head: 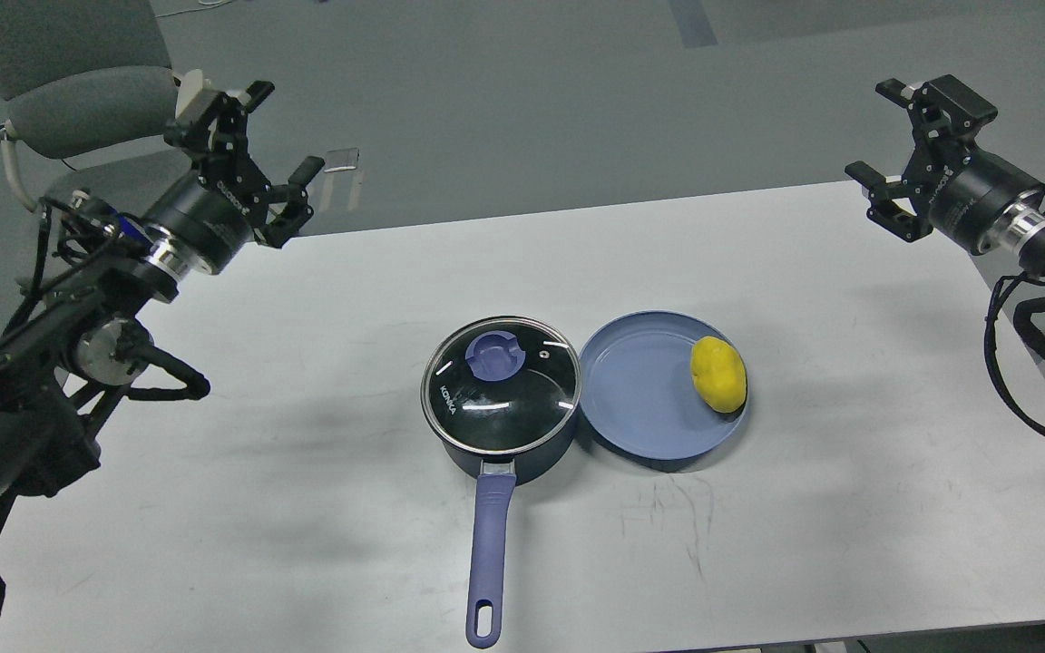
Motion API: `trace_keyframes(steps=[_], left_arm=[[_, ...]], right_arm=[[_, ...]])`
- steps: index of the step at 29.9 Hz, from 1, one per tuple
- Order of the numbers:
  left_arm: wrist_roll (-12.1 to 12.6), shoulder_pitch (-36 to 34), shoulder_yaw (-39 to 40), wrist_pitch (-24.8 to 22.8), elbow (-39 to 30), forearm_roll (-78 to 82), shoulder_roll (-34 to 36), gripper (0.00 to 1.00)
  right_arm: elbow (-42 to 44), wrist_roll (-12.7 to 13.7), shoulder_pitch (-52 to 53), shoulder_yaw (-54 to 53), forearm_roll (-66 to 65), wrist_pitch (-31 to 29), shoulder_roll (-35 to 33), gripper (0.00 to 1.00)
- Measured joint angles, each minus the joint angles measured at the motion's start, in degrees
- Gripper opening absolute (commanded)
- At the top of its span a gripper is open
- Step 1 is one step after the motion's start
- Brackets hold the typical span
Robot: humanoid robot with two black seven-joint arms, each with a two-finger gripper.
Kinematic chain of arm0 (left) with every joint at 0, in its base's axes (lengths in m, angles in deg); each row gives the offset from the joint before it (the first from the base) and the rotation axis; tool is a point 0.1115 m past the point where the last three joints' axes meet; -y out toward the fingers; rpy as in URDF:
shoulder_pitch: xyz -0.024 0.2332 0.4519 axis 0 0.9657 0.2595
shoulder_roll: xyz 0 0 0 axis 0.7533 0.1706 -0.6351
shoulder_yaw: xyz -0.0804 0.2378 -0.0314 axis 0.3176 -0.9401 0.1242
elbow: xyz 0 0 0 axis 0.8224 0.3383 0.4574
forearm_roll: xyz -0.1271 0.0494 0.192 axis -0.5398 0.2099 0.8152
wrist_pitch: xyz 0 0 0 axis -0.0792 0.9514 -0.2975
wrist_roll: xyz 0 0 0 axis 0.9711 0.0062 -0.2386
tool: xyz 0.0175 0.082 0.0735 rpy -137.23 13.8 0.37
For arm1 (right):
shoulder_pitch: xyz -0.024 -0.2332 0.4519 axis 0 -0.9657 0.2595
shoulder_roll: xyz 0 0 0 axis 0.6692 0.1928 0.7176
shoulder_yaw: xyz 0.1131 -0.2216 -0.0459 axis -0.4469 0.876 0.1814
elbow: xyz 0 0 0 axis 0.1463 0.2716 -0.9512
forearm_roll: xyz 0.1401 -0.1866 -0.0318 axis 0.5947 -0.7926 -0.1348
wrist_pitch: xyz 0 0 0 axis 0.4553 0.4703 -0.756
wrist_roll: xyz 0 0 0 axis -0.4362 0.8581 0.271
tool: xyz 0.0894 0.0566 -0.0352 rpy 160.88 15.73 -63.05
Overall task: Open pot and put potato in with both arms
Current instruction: 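Move the left gripper toward the glass lid on the saucepan, then lower the left gripper and grasp the blue knob of the lid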
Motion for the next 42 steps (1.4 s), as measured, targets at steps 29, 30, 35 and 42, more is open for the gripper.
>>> trace_keyframes(steps=[29, 30, 35, 42], left_arm=[[-0.69, -6.63, -8.38, 1.23, -33.50, 96.32, 2.34, 0.98], [-0.69, -6.62, -9.20, 1.42, -32.72, 97.03, 1.67, 0.98], [-0.69, -5.86, -11.15, 3.17, -28.42, 99.99, -0.43, 0.98], [-0.67, -5.07, -13.42, 5.67, -25.63, 100.45, -1.13, 0.98]], right_arm=[[3.97, 0.00, -3.64, -3.95, 0.18, 0.01, 4.19, 1.00], [4.10, 0.00, -3.64, -3.95, 0.18, 0.01, 4.31, 1.00], [4.26, 0.00, -3.64, -3.95, 0.18, 0.01, 4.41, 1.00], [4.26, 0.00, -3.83, -3.95, 0.18, 0.01, 4.36, 1.00]])
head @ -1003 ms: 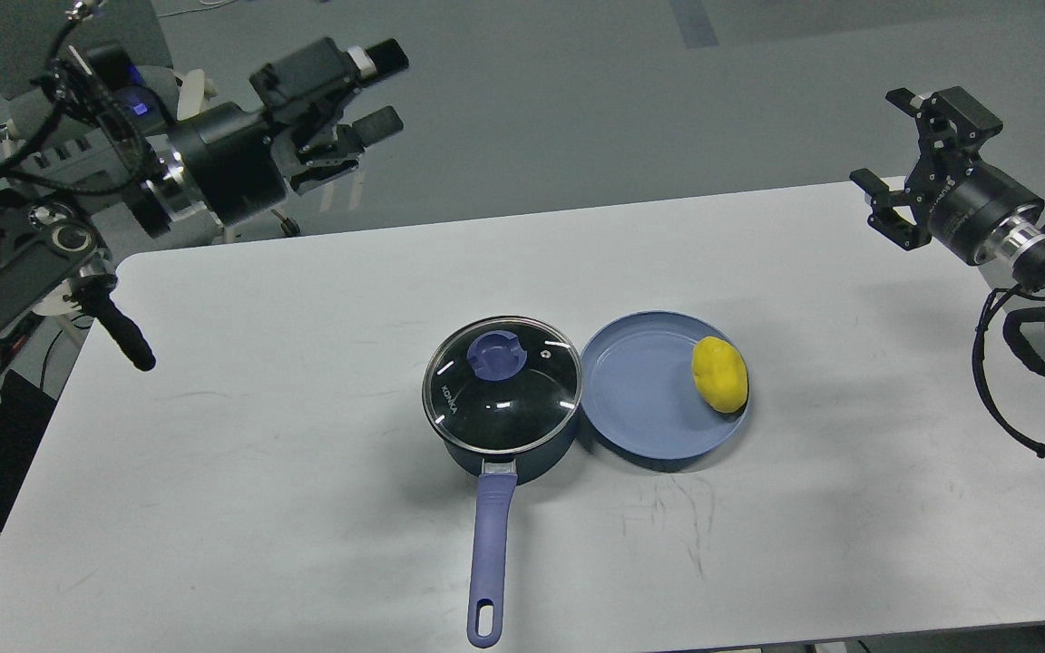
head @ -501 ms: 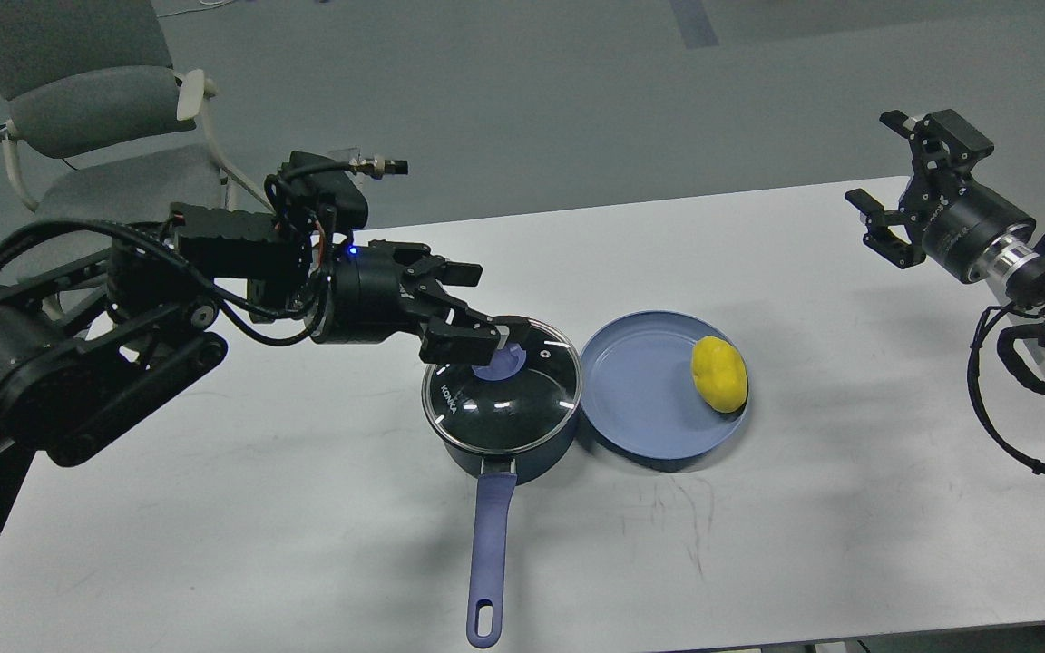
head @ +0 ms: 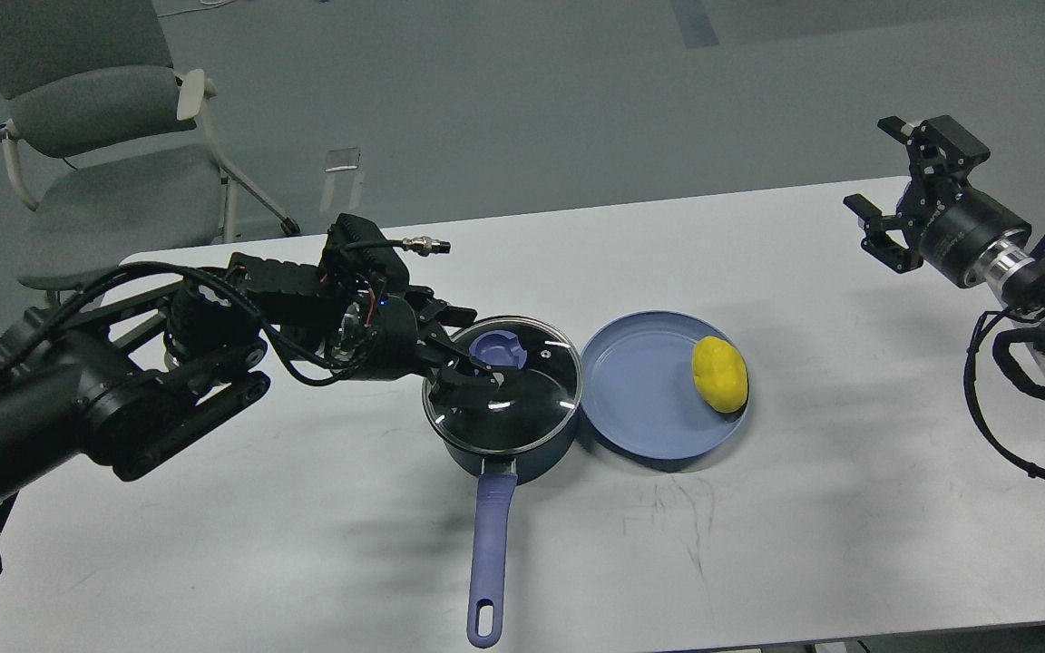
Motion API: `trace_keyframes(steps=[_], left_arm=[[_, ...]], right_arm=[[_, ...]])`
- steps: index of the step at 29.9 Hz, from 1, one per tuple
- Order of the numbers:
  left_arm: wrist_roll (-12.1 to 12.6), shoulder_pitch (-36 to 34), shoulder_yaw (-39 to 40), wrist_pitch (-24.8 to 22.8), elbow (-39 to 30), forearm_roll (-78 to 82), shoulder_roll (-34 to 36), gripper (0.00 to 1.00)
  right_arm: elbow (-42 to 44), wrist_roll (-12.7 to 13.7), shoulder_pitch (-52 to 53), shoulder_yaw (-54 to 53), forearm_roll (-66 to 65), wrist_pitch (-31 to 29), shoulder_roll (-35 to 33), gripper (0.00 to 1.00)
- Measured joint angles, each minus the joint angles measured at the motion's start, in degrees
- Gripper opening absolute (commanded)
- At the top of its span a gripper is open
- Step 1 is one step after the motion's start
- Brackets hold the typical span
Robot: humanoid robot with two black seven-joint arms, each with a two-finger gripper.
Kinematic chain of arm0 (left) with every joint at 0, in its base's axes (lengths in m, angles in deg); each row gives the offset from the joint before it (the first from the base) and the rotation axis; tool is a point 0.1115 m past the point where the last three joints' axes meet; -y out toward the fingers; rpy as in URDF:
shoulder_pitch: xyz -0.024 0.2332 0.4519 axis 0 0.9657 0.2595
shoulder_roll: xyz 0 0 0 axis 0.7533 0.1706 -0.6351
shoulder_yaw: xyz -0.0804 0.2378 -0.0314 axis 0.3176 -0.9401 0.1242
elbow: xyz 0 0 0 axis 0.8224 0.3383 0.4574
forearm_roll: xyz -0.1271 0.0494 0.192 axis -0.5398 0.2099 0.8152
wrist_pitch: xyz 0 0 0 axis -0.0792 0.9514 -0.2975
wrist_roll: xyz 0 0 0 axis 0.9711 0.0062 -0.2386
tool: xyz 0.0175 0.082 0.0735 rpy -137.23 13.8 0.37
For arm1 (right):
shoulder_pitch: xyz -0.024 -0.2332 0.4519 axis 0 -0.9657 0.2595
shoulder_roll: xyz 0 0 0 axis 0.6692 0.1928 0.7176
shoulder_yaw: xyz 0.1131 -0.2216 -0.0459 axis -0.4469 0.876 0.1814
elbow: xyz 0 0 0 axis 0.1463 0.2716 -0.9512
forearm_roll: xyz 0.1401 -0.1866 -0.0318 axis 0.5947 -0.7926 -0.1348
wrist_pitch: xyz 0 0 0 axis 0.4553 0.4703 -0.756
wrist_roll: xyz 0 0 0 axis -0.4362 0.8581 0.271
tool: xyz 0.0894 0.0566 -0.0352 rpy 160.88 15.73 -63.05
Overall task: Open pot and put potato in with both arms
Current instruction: 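Lower the left gripper and grasp the blue knob of the lid, then lift the lid off the saucepan and carry it toward the left gripper's side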
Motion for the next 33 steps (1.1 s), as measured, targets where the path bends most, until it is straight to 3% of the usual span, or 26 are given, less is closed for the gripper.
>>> trace_keyframes(steps=[4, 9, 11, 17, 23, 33], left_arm=[[0.00, 1.05, -0.11, 0.17, 0.10, 0.05, 0.01, 0.97], [0.00, 1.78, -0.13, 0.84, 0.12, 0.07, 0.05, 0.90], [0.00, 1.94, -0.13, 1.75, 0.13, 0.04, 0.01, 0.74], [0.00, 1.98, -0.13, 3.26, 0.13, -0.10, 0.05, 0.53], [0.00, 1.57, -0.13, 3.34, 0.08, -0.17, 0.22, 0.44], [0.01, -1.61, 0.33, 3.62, -1.42, -1.63, 5.11, 0.45]], right_arm=[[0.00, 0.00, -0.01, 0.00, 0.00, 0.00, 0.01, 1.00], [0.00, 0.00, -0.01, 0.08, 0.00, 0.00, 0.05, 1.00], [0.00, 0.00, -0.05, 0.08, 0.00, -0.02, 0.05, 1.00], [0.00, 0.00, -0.42, 0.09, 0.00, -0.02, 0.11, 1.00], [0.00, 0.00, -0.45, 0.09, 0.00, -0.02, 0.31, 1.00], [-0.01, 0.00, -0.45, 0.09, 0.00, -0.02, 0.50, 1.00]])
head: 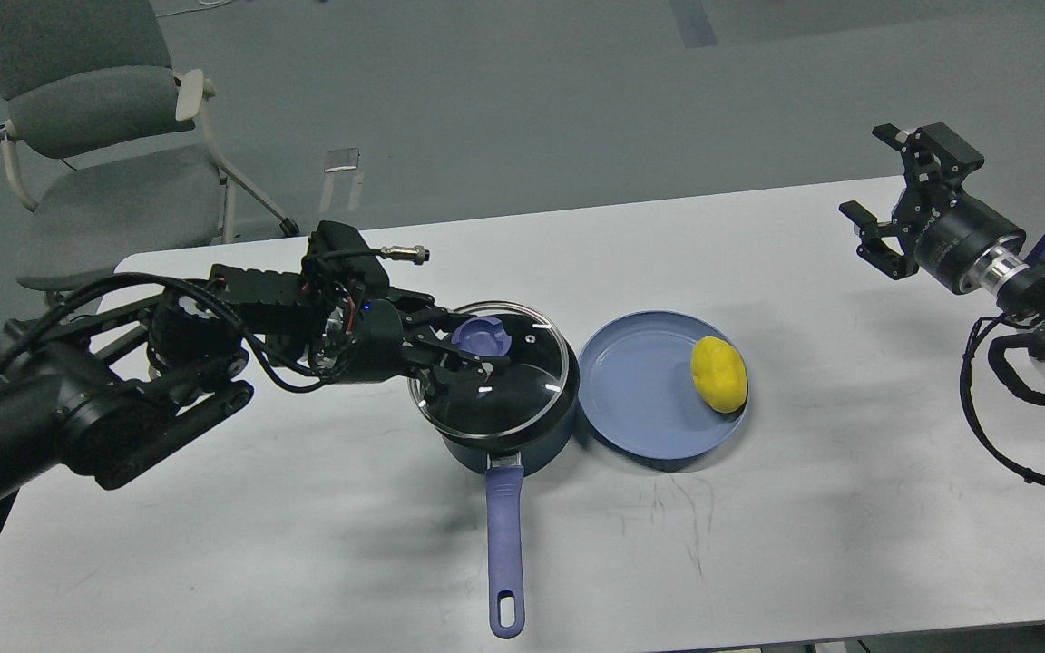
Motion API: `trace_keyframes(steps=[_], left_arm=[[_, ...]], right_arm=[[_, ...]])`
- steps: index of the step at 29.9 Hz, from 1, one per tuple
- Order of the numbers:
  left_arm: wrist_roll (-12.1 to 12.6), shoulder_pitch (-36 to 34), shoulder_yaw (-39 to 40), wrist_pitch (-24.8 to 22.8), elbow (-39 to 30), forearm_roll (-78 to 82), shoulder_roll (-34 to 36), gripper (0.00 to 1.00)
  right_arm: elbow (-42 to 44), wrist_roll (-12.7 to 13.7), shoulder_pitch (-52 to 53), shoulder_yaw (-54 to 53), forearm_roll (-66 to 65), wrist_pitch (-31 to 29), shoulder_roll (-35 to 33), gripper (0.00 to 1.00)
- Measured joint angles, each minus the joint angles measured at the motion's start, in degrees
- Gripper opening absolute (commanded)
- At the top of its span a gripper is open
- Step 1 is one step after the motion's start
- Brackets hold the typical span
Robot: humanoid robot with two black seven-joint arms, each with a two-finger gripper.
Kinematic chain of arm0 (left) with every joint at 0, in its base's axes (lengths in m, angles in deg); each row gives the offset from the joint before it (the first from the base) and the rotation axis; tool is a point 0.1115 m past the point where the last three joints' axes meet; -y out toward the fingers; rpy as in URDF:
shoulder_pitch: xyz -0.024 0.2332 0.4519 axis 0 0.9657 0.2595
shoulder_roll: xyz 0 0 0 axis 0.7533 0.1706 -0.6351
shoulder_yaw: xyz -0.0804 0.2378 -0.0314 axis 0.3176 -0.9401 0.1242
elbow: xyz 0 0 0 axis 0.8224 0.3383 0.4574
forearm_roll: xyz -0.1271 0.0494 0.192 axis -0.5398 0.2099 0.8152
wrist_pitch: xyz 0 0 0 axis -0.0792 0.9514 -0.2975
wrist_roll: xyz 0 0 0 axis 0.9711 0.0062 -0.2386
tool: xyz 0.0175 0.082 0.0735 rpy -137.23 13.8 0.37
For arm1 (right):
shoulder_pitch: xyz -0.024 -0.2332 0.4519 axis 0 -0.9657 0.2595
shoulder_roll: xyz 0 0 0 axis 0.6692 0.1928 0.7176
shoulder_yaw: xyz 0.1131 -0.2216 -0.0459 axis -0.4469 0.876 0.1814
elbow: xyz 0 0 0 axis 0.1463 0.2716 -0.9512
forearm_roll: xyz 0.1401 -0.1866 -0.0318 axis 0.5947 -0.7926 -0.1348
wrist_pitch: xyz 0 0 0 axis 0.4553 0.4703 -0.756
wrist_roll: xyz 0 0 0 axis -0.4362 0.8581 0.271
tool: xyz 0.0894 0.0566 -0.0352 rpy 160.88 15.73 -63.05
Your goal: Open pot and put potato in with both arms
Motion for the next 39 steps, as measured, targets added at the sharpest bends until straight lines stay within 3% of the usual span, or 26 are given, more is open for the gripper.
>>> trace_keyframes(steps=[9, 15, 21, 30, 39], left_arm=[[0.02, -2.72, -0.48, 1.18, 0.50, -4.86, 12.00, 0.45], [0.01, 3.96, -2.05, 7.43, 3.45, -5.21, 17.78, 0.45], [0.01, 12.11, -2.14, 13.58, 8.71, -7.82, 18.23, 0.46], [-0.01, 18.04, -2.05, 18.59, 15.25, -8.78, 16.21, 0.48], [-0.01, 20.93, -2.02, 20.36, 18.55, -10.57, 14.07, 0.63]], right_arm=[[0.00, 0.00, 0.18, 0.00, 0.00, 0.02, 0.01, 1.00], [0.01, 0.00, 0.19, 0.08, -0.06, 0.02, 0.09, 1.00], [0.01, 0.00, 0.11, 0.09, -0.06, 0.02, 0.09, 1.00], [0.00, 0.00, 0.02, 0.00, -0.05, 0.02, 0.09, 1.00], [0.00, 0.00, -0.07, 0.00, -0.03, 0.02, 0.09, 1.00]])
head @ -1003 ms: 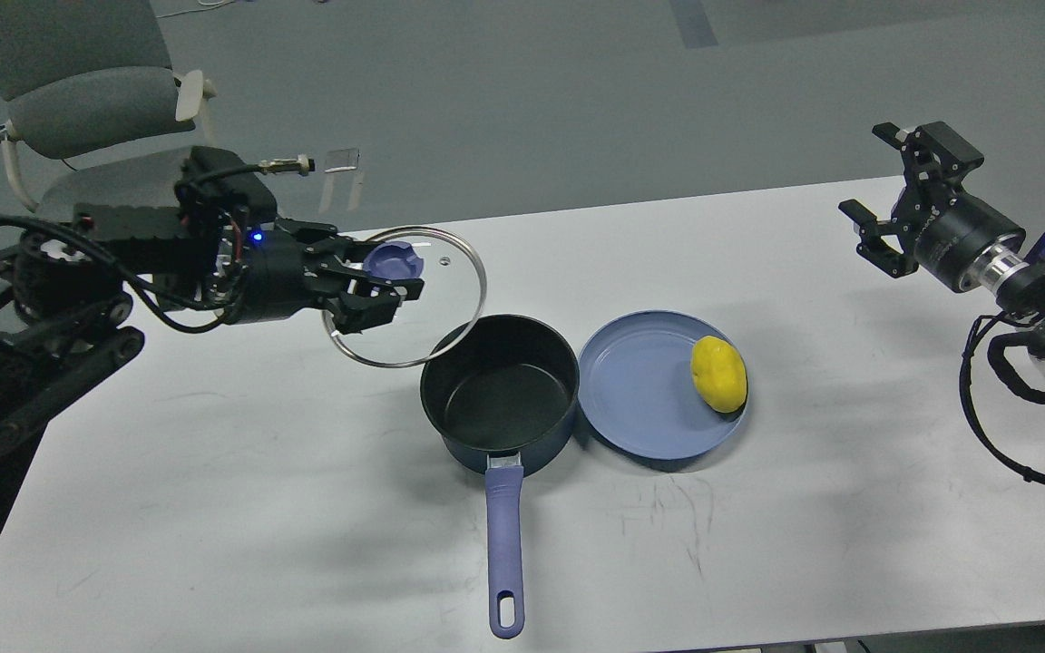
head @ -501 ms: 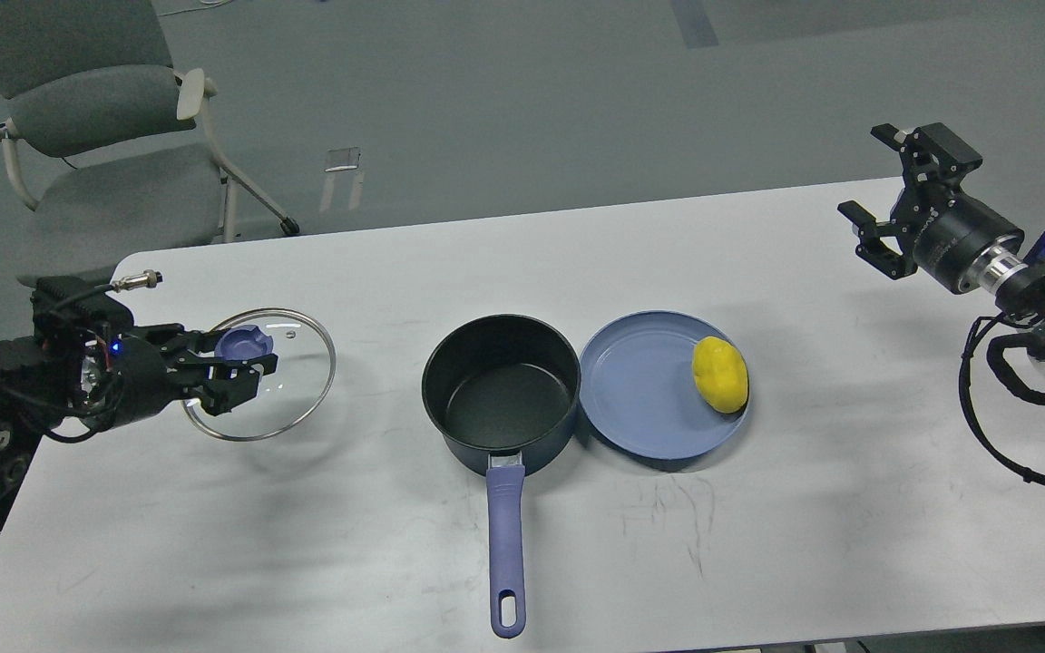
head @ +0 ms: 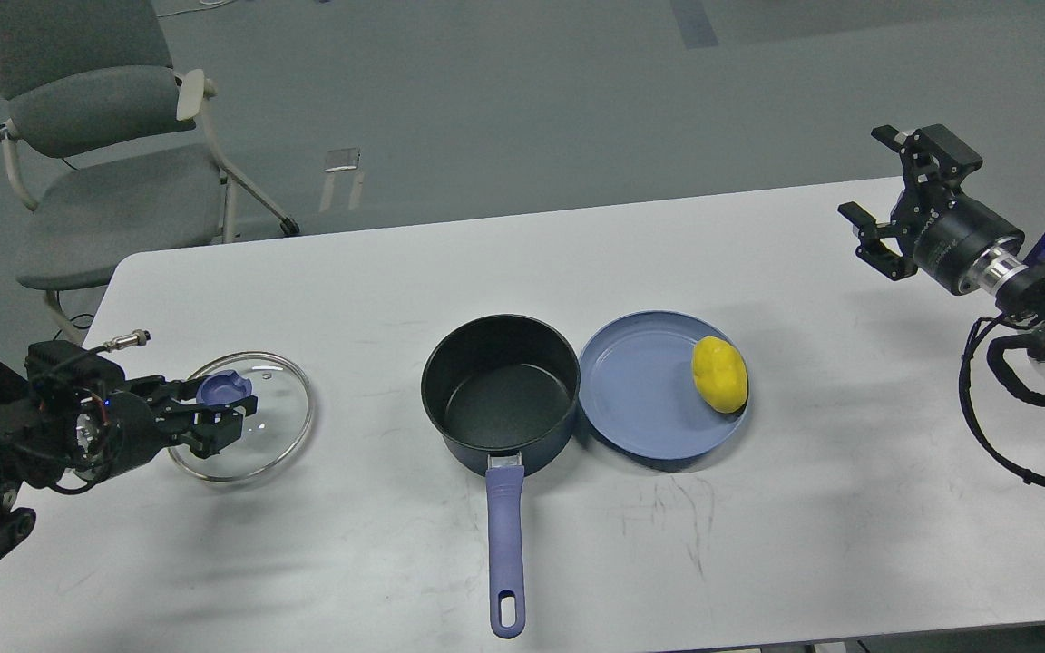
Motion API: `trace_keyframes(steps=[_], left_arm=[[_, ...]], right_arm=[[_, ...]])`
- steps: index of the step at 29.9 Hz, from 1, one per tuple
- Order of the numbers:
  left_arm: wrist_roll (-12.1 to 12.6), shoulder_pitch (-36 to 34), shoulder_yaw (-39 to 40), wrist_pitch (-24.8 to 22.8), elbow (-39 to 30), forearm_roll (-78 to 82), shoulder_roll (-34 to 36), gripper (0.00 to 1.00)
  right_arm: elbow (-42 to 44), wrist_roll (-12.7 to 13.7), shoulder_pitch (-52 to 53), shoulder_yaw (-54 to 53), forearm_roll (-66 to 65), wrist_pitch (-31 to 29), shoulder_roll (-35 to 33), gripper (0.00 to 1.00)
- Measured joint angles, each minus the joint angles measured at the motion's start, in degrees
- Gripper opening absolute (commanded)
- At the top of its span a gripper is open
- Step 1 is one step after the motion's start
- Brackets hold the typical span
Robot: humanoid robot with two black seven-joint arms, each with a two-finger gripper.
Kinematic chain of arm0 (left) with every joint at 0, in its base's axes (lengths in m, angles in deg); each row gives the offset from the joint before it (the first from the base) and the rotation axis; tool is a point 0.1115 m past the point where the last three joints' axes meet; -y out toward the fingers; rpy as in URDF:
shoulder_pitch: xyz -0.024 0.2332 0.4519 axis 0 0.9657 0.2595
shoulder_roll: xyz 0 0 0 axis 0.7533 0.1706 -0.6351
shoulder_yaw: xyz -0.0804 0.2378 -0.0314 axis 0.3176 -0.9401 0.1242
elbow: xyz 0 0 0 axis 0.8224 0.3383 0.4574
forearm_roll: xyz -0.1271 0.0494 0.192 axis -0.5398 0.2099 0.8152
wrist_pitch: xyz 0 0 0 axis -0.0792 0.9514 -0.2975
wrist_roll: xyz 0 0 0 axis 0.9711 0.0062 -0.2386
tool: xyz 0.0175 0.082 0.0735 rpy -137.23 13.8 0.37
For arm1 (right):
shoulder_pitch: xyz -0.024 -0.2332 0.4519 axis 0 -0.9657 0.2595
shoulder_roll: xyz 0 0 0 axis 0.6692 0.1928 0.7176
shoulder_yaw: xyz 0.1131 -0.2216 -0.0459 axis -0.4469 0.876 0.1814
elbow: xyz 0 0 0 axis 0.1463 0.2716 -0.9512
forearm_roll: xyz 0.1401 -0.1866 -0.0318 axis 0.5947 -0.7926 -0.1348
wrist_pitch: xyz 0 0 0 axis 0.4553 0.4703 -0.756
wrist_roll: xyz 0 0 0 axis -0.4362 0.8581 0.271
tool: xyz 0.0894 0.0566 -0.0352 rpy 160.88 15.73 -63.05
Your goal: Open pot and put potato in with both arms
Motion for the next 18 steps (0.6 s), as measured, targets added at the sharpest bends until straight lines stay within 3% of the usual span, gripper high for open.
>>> trace_keyframes(steps=[1, 4, 6, 14, 18], left_arm=[[0.00, 0.31, 0.00, 0.02, 0.08, -0.29, -0.13, 0.73], [0.00, 0.79, -0.02, 0.02, 0.21, -0.56, -0.27, 0.90], [0.00, 0.91, -0.06, 0.03, 0.22, -0.62, -0.28, 0.95], [0.00, 0.32, 0.06, -0.43, 0.15, -1.22, -0.07, 0.97], [0.00, -2.89, 0.59, -1.28, 0.03, -10.53, 0.08, 0.97]], right_arm=[[0.00, 0.00, 0.00, 0.00, 0.00, 0.00, 0.00, 1.00], [0.00, 0.00, 0.00, 0.00, 0.00, 0.00, 0.00, 1.00], [0.00, 0.00, 0.00, 0.00, 0.00, 0.00, 0.00, 1.00], [-0.08, 0.00, 0.63, 0.52, 0.00, -0.03, -0.33, 1.00], [-1.13, 0.00, 3.44, 2.24, -0.94, -0.03, -1.46, 1.00]])
